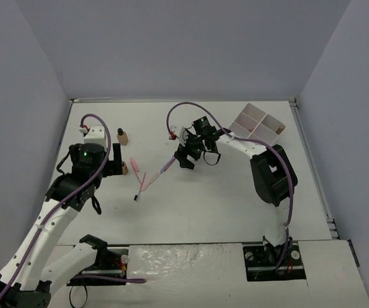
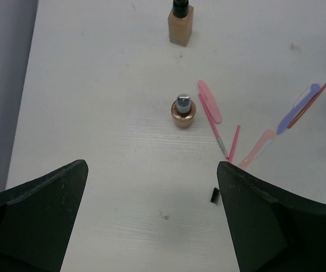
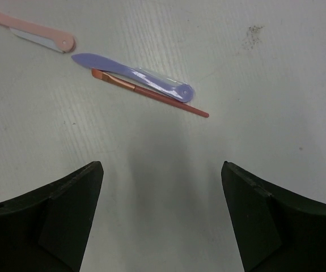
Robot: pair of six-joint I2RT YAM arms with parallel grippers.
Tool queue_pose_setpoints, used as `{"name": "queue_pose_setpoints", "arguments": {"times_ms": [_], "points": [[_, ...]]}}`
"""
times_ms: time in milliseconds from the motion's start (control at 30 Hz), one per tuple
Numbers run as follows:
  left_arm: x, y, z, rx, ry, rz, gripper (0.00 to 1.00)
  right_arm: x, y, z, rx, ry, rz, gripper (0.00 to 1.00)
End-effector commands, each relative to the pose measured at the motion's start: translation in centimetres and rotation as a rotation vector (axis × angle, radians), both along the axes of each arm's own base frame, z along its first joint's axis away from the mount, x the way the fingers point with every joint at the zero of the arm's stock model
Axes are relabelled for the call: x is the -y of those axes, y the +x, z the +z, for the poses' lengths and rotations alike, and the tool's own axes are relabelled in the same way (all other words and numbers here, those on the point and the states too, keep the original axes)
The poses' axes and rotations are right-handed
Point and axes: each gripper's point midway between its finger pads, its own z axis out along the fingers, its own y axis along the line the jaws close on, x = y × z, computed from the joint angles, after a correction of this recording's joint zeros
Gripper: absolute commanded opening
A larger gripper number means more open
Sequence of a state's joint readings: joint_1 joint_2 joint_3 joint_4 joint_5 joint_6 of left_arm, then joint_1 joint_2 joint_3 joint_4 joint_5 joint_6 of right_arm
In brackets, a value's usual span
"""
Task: Organize the makeup
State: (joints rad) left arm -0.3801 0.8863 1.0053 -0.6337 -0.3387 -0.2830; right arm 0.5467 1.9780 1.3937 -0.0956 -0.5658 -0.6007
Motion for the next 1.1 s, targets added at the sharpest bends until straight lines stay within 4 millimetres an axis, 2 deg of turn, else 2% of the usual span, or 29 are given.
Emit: {"name": "queue_pose_setpoints", "arguments": {"times_ms": [0, 233, 400, 567, 733, 933, 1067], "points": [[-2.8, -1.3, 1.4, 0.084, 0.105, 0.036, 0.97, -2.3, 1.3, 2.2, 0.087, 0.022, 0.124, 0.85], [-4.1, -2.5, 0.2, 0.127, 0.130, 0.075, 0.97, -3.4, 1.9, -0.5, 0.042, -0.014, 0.221, 0.92], [-4.5, -2.2, 0.0, 0.128, 0.143, 0.098, 0.97, -4.0, 2.3, -2.2, 0.010, -0.016, 0.232, 0.94], [-4.2, -2.0, -0.4, 0.115, 0.144, 0.086, 0.97, -3.8, 1.5, -4.1, -0.034, -0.033, 0.240, 0.95], [-4.3, -2.0, -0.4, 0.120, 0.145, 0.091, 0.97, -2.6, -1.1, -5.4, -0.095, -0.087, 0.228, 0.95], [-4.2, -1.8, -0.4, 0.114, 0.142, 0.087, 0.97, -1.3, -5.0, -3.7, -0.138, -0.135, 0.161, 0.95], [-3.9, -1.6, -0.4, 0.112, 0.131, 0.072, 0.97, -0.2, -7.4, -3.7, -0.195, -0.147, 0.120, 0.94]]}}
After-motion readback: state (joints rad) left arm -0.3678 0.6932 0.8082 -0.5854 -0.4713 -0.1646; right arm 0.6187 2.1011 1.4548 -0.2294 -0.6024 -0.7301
